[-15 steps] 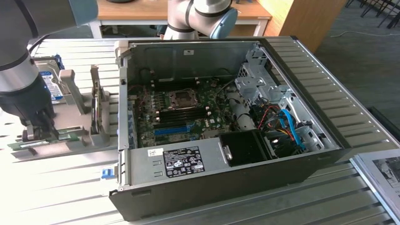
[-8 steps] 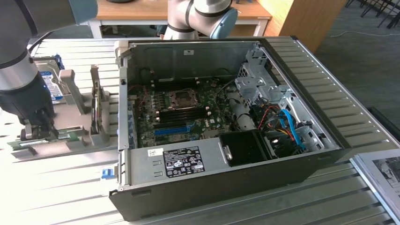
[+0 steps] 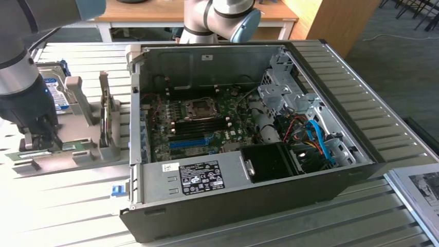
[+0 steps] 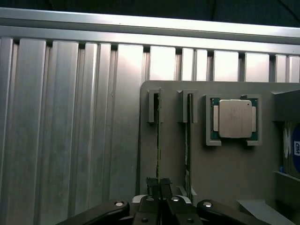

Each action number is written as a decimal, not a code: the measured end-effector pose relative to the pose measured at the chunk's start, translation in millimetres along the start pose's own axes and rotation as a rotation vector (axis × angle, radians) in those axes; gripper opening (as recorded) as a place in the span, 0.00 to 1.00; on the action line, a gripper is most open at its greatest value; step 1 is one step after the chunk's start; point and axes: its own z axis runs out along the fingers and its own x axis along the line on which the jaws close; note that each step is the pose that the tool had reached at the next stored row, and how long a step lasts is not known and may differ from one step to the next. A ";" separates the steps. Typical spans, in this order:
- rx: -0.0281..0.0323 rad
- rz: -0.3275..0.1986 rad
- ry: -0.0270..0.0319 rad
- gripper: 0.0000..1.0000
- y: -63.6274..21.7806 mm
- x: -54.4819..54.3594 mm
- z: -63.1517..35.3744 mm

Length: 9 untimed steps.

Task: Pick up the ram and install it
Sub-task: 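Pick up the ram and move it above insertion slot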

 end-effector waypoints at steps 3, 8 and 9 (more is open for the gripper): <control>0.0000 0.001 -0.0001 0.12 0.2 -0.1 -3.6; 0.0000 0.003 -0.0002 0.12 0.5 -0.2 -9.7; 0.0000 0.004 -0.0002 0.12 0.5 -0.2 -10.9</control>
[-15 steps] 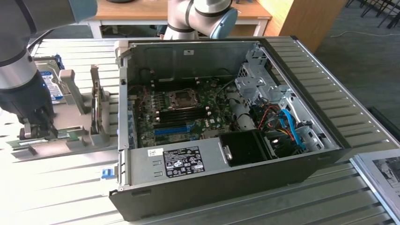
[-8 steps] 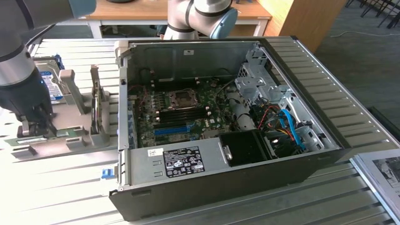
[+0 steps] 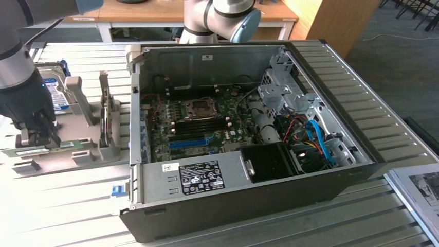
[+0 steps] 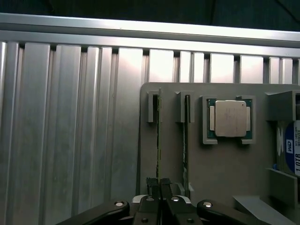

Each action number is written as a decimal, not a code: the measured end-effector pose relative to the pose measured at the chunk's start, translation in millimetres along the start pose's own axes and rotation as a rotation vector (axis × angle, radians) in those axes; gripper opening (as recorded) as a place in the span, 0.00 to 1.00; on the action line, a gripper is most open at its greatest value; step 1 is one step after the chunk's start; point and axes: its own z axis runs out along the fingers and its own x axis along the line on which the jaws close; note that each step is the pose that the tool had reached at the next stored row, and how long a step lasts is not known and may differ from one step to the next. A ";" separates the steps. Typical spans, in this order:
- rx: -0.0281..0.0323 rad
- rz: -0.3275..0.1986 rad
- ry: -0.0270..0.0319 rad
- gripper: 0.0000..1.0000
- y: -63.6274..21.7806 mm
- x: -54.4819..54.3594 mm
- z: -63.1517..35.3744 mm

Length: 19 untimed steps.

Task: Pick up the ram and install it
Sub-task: 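Pick up the ram and move it above insertion slot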

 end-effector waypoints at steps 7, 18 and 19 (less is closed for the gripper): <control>0.0001 0.004 -0.0002 0.12 0.4 -0.2 -8.9; 0.0003 0.012 -0.0005 0.12 1.2 -0.6 -26.9; 0.0003 0.012 -0.0005 0.12 1.3 -0.6 -28.5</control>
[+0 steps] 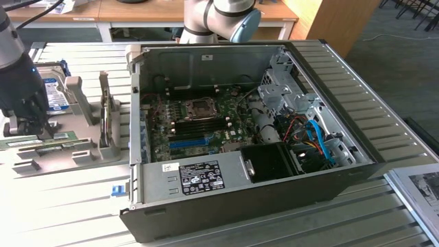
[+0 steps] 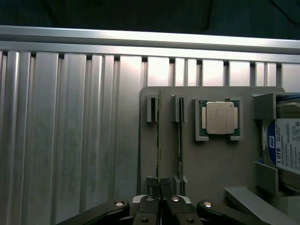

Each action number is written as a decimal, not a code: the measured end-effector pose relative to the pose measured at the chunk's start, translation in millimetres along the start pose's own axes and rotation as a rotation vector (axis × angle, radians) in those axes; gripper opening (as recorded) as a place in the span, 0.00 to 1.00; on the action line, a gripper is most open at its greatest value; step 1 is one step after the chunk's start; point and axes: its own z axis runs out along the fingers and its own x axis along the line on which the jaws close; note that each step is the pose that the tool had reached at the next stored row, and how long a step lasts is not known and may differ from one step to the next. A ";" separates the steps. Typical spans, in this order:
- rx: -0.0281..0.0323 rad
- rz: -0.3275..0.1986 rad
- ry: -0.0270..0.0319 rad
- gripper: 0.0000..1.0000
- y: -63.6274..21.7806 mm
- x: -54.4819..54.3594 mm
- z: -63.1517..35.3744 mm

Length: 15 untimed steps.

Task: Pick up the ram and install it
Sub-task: 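Pick up the ram and move it above insertion slot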

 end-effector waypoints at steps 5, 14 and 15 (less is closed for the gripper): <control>0.0001 0.003 -0.0001 0.12 0.3 -0.2 -7.7; 0.0002 0.007 -0.0003 0.12 0.9 -0.5 -20.8; 0.0001 0.007 -0.0004 0.12 1.0 -0.5 -22.1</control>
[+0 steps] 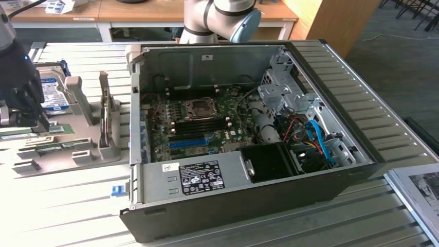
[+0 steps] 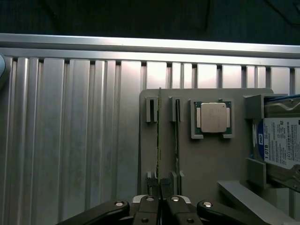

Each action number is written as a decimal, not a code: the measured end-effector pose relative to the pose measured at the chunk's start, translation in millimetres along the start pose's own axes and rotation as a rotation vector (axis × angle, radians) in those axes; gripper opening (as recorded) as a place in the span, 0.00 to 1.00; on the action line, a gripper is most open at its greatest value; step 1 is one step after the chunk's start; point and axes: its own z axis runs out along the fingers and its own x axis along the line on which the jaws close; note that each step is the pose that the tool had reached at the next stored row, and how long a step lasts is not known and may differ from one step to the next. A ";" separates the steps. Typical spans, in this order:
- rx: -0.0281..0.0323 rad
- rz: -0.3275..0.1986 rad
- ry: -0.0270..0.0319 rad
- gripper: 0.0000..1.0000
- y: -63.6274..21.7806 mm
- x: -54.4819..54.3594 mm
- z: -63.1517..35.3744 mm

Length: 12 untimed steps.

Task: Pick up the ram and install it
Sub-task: 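Pick up the ram and move it above insertion slot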

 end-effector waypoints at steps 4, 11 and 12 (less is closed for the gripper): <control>0.0000 0.001 0.0000 0.12 0.3 -0.1 -5.5; 0.0001 0.003 -0.0001 0.12 0.6 -0.3 -14.1; 0.0001 0.003 -0.0001 0.12 0.7 -0.3 -15.5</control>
